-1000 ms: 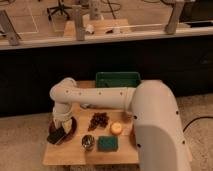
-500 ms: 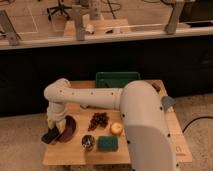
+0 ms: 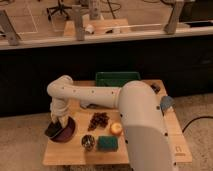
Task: Wipe purple bowl with eraser
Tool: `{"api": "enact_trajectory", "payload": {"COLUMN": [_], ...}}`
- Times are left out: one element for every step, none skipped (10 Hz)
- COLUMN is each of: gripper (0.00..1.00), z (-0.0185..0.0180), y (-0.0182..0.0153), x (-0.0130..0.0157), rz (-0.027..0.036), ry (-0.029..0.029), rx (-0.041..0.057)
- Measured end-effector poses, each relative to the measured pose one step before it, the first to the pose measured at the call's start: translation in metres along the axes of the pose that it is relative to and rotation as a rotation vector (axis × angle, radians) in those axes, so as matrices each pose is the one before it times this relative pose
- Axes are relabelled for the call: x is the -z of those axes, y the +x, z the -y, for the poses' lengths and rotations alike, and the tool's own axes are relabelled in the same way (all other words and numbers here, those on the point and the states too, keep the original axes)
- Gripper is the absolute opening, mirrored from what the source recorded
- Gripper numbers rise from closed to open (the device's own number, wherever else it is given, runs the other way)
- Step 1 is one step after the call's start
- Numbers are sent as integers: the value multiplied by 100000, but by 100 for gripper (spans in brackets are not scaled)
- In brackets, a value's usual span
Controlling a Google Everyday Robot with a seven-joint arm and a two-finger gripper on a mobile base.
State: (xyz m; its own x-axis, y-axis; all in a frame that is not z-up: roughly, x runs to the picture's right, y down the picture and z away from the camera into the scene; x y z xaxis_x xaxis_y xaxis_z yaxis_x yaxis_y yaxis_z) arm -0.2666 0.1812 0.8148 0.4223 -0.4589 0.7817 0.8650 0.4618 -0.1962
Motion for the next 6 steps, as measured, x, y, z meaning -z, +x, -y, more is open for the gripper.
{"api": "enact_trajectory", "payload": {"gripper": [15,15,15,15,15,15], "z": [-407,-470,-649,-683,-539,-636], "y": [605,449,516,379,77,-130], "x": [191,196,285,301,324,268], "rz": [-917,-509,-569,-491,-381,-292], "ry": [211,137,132,-23,-109,-419], "rx": [-2238,-1527,-1854,-1760,-982,-709]}}
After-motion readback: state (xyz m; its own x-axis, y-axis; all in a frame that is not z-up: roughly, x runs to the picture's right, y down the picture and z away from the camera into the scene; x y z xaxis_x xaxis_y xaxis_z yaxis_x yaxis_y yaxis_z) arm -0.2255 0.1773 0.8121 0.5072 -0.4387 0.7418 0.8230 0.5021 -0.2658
